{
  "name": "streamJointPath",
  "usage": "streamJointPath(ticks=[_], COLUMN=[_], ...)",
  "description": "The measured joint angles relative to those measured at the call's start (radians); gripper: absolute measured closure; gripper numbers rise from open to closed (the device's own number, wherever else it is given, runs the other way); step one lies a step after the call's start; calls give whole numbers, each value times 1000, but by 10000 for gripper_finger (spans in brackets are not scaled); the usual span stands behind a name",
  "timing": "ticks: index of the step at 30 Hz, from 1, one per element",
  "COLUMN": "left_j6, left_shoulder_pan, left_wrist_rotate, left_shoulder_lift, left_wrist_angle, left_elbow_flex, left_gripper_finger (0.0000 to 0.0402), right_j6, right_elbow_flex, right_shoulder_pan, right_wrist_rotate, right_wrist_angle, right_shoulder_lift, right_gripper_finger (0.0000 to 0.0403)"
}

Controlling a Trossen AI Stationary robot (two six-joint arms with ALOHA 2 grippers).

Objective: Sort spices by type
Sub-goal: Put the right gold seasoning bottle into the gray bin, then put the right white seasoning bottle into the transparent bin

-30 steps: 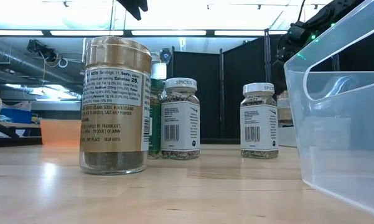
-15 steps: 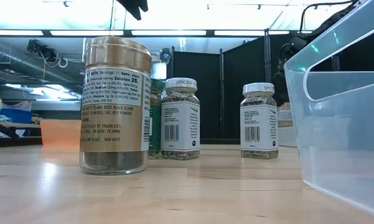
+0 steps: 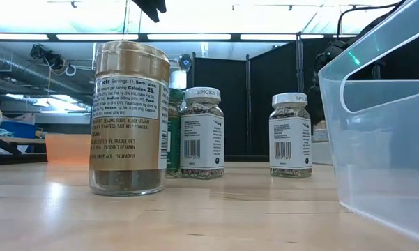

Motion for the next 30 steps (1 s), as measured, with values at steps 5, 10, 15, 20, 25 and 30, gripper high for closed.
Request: streamJointPath(ticks=[5,10,15,20,25,30], left_j6=[1,1,1,7,117,194], left_shoulder_pan=[0,0,0,0,-15,-42], left_wrist_rotate=[0,0,0,0,0,2], left_shoulder_lift=[0,0,0,0,0,0], left_wrist_angle=[1,2,1,2,39,94], left_elbow_flex=[0,0,0,0,0,0], left_gripper_finger=[92,92,92,92,92,92], right_j6=[11,48,48,47,105,205], right_elbow_flex=[2,17,106,241,351,391], right_shoulder_pan=[0,0,0,0,30,104], right_wrist_rotate=[-7,-7,-25,-100,-442,-799], right_wrist_angle=[6,-2,-18,-62,-65,-33], right_shoulder_lift=[-1,-1,-30,-89,-156,-217], right_gripper_finger=[75,69,76,81,82,82])
